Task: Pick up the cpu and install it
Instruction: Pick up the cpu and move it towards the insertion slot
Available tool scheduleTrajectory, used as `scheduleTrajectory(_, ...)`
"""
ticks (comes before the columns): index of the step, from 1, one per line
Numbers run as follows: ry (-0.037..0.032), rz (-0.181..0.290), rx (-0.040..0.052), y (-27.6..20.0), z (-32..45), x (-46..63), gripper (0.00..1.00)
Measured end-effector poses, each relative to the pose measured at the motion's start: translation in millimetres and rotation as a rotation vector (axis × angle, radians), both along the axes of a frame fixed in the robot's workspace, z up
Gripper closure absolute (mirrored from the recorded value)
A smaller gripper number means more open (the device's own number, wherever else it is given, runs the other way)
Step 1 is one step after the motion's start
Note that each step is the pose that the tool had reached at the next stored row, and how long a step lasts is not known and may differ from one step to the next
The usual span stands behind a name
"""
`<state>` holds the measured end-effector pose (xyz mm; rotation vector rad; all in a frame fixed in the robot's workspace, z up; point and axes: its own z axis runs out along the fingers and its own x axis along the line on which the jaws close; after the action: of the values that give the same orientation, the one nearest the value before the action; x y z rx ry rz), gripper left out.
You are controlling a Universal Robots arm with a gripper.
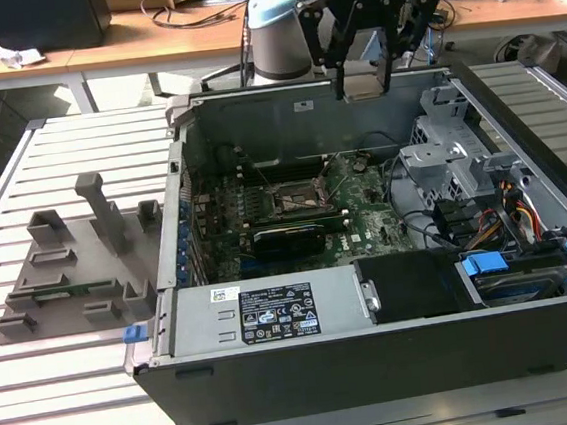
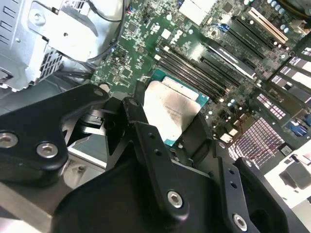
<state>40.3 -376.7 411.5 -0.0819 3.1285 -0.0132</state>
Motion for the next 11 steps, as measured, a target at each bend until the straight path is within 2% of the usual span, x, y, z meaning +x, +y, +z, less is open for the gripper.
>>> scheduleTrajectory(4,0.0,0.0,0.0001,0.0,0.0,20.3,0.45)
scheduleTrajectory(6,0.0001,0.0,0.0,0.0,0.0,26.6,0.45)
scheduleTrajectory(11,0.0026,0.0,0.0,1.4,-0.5,53.0,0.45)
